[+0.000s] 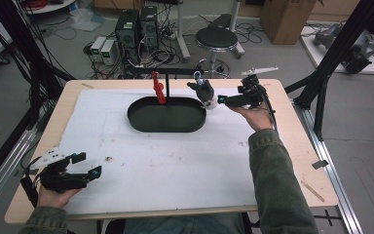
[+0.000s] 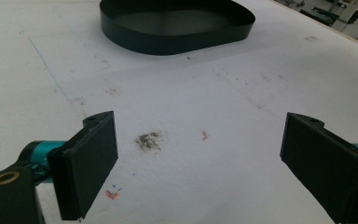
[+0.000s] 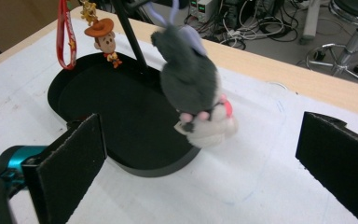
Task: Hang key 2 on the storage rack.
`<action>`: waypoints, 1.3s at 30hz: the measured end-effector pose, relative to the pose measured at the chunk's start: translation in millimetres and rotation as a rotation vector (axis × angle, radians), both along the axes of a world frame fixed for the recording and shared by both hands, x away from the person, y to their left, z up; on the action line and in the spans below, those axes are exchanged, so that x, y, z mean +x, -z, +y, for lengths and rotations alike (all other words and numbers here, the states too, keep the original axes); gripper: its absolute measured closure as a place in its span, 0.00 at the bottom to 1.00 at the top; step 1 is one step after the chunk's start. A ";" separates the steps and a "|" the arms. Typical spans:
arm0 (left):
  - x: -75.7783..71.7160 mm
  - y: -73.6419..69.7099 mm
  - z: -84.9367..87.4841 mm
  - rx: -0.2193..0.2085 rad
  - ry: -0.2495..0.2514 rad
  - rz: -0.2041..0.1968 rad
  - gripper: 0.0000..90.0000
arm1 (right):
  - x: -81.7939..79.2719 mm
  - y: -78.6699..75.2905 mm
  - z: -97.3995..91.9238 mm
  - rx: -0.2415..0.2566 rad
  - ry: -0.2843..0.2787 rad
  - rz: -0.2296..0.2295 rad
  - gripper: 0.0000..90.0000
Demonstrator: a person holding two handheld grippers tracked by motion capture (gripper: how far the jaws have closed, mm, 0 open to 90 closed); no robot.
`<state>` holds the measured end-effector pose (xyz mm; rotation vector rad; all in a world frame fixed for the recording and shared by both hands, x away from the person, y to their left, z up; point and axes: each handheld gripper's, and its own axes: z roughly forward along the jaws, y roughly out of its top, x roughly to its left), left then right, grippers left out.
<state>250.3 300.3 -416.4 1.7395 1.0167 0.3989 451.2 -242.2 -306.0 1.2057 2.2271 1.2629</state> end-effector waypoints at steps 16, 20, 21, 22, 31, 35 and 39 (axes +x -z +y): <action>-0.1 0.8 -0.2 0.001 -0.004 0.002 0.13 | -35.5 17.8 -30.1 0.066 0.027 -0.026 0.01; -0.4 0.6 0.1 0.002 -0.010 0.002 0.13 | -45.0 24.7 -30.3 0.055 0.015 -0.043 0.01; -0.4 0.6 0.3 0.002 -0.009 0.003 0.13 | -47.4 26.5 -30.6 0.055 0.007 -0.047 0.01; -0.3 0.7 0.3 0.002 -0.010 0.003 0.13 | -49.4 27.9 -30.6 0.055 0.003 -0.047 0.01; -0.7 0.9 -1.4 0.001 0.000 0.004 0.13 | -69.4 38.3 -30.9 0.024 -0.034 -0.076 0.01; -0.6 1.1 -1.6 0.005 0.002 0.005 0.13 | -80.0 44.4 -35.4 0.031 -0.018 -0.087 0.01; -0.6 1.2 -1.6 0.007 0.003 0.005 0.13 | -89.1 53.1 -41.3 0.046 0.004 -0.108 0.01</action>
